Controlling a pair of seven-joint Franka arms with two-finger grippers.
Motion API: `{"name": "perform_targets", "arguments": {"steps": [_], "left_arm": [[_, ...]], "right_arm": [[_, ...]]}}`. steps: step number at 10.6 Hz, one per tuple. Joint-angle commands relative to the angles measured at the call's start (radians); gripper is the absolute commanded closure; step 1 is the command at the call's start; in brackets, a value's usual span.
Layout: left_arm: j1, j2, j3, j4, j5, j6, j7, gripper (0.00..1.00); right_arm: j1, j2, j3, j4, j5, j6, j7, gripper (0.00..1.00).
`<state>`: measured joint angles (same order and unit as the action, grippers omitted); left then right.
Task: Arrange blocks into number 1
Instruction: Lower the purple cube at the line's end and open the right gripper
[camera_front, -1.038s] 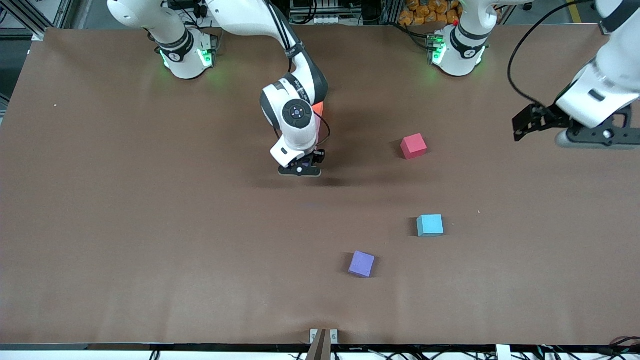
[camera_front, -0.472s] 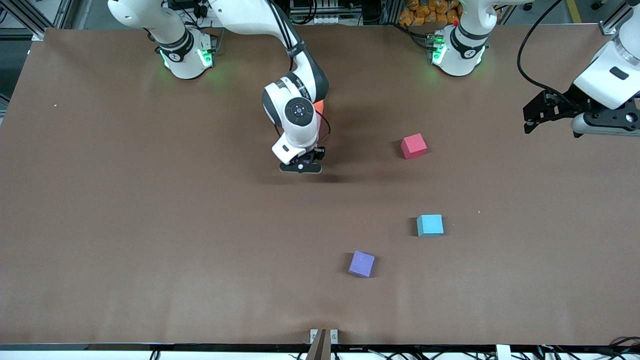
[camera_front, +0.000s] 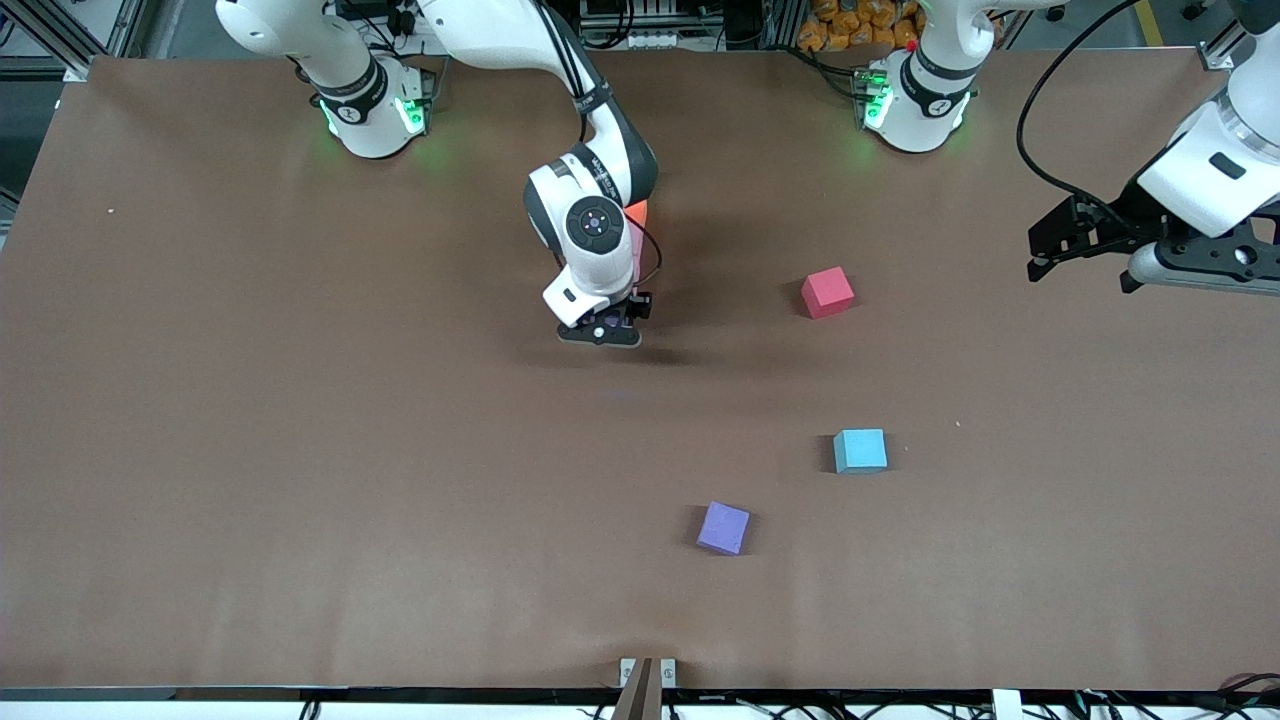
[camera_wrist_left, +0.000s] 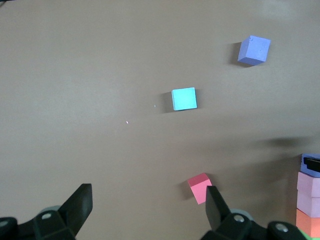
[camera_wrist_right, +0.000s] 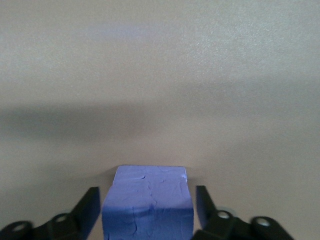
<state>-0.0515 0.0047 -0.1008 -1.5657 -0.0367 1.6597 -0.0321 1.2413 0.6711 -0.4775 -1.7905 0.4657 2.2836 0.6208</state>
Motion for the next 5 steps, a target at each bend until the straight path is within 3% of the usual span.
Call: {"name": "perform_targets", "arguments": {"steps": [1,3,5], "left_arm": [[0.007,-0.009,-0.007,0.013,-0.034,-0.024,0.031,0.00],[0.007,-0.015,-0.008,-0.013,-0.035,-0.031,0.031,0.00],[0.002,-0.022,-0.023,-0.019,-0.026,-0.032,0.011,0.00]], "right_arm": [[0.006,-0.045,-0.030,-0.018,0.018,-0.003,-0.007,0.00],[0.006,-0.092,-0.105,-0.009,0.008,-0.038,-0.073,0.00],[0.007,-0.133,-0.247,0.046,0.008,-0.163,-0.218,0.00]]}}
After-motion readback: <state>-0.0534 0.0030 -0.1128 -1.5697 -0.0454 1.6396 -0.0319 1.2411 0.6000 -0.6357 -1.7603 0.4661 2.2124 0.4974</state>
